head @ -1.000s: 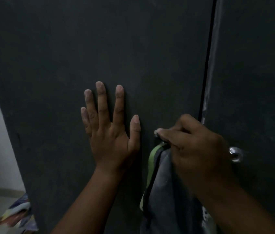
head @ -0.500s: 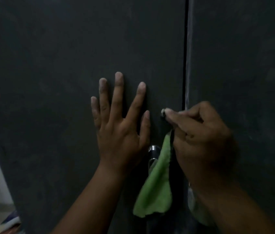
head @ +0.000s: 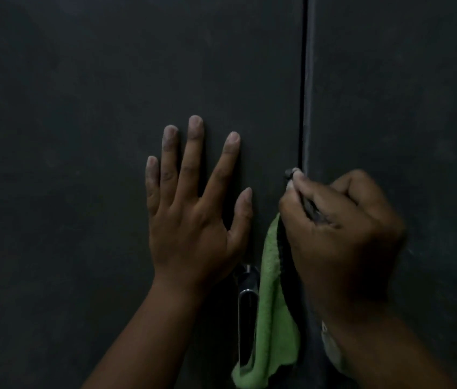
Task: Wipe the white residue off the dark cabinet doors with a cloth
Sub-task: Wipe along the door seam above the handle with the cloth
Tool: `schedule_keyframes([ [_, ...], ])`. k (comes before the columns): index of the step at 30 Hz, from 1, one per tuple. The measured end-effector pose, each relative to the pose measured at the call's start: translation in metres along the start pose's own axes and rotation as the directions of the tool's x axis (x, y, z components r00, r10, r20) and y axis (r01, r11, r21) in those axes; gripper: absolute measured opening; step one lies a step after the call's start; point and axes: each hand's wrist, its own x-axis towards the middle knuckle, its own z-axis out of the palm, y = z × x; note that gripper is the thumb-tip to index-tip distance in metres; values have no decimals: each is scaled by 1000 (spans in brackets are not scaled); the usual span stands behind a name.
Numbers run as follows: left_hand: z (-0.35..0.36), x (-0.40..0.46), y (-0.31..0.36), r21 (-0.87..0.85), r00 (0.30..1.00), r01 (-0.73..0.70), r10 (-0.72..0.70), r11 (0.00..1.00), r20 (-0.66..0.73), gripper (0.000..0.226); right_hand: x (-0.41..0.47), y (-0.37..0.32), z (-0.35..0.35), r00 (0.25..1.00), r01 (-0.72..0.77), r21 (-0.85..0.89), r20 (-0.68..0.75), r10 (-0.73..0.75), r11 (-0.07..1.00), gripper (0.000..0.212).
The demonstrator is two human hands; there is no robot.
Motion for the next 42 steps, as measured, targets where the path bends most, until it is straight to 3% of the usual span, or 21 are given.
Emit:
schedule_keyframes([
  [7,1,-2,0,-17,1000,4,-4,1000,-7,64,-39,-4,-12,997,-62,34,58,60,998,13],
  [16,1,-2,0,-7,1000,6,-6,1000,-17,64,16,-13,14,991,-103,5,-83,103,995,13],
  [23,-4,8,7,-31,997,67,-68,997,-40,61,-42,-8,-5,998,-65,-33,-27,64,997,12],
  [31,1,11,13,6,991,117,-116,993,-60,57,27,-9,23,989,-49,2,-138,48,999,15],
  [42,3,9,14,16,991,116,-115,993,-67,59,-13,-6,7,996,-23,-31,-84,21,999,11],
])
